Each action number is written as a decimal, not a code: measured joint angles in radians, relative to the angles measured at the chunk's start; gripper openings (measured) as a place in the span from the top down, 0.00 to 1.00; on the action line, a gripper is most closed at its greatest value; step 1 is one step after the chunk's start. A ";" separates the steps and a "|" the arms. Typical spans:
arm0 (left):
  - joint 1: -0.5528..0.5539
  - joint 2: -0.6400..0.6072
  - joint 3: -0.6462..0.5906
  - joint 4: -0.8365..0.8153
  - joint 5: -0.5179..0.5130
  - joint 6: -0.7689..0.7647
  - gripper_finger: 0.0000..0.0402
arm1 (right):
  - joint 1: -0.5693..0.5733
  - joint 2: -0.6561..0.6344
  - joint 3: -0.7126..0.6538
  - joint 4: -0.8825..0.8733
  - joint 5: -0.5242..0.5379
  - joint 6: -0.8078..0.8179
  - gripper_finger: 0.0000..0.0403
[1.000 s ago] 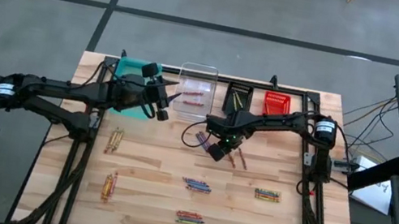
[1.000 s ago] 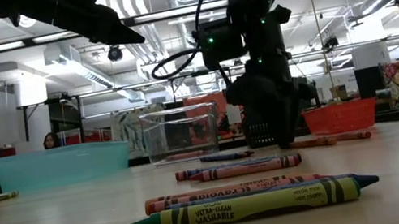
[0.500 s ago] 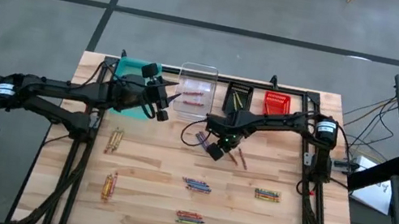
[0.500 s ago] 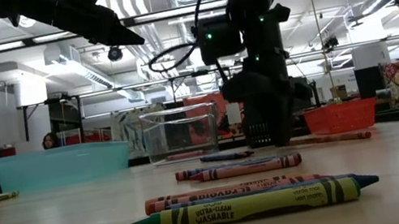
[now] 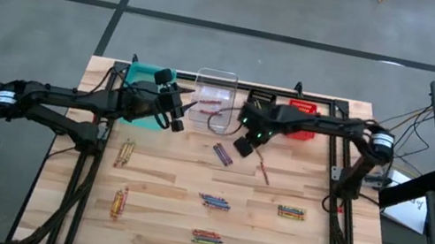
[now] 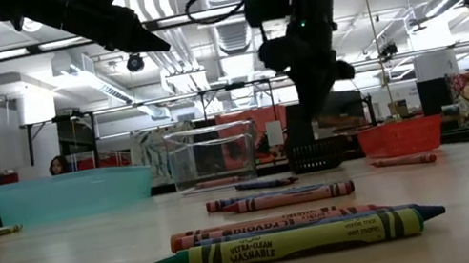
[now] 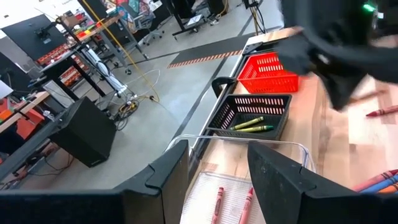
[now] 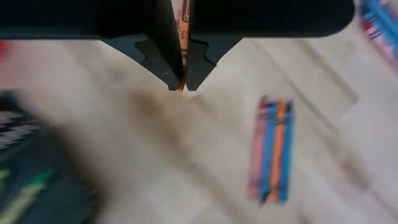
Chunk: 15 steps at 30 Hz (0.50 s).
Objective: Sort crayons
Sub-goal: Put the orange crayon into the orange bin
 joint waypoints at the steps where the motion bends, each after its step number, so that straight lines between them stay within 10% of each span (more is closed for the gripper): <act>1: 0.000 0.000 0.000 0.001 0.000 0.000 0.63 | -0.020 -0.016 0.004 -0.019 0.026 -0.011 0.98; 15: 0.002 0.000 0.000 0.191 0.000 0.072 0.63 | -0.489 -0.068 -0.008 -0.078 0.263 -0.192 0.98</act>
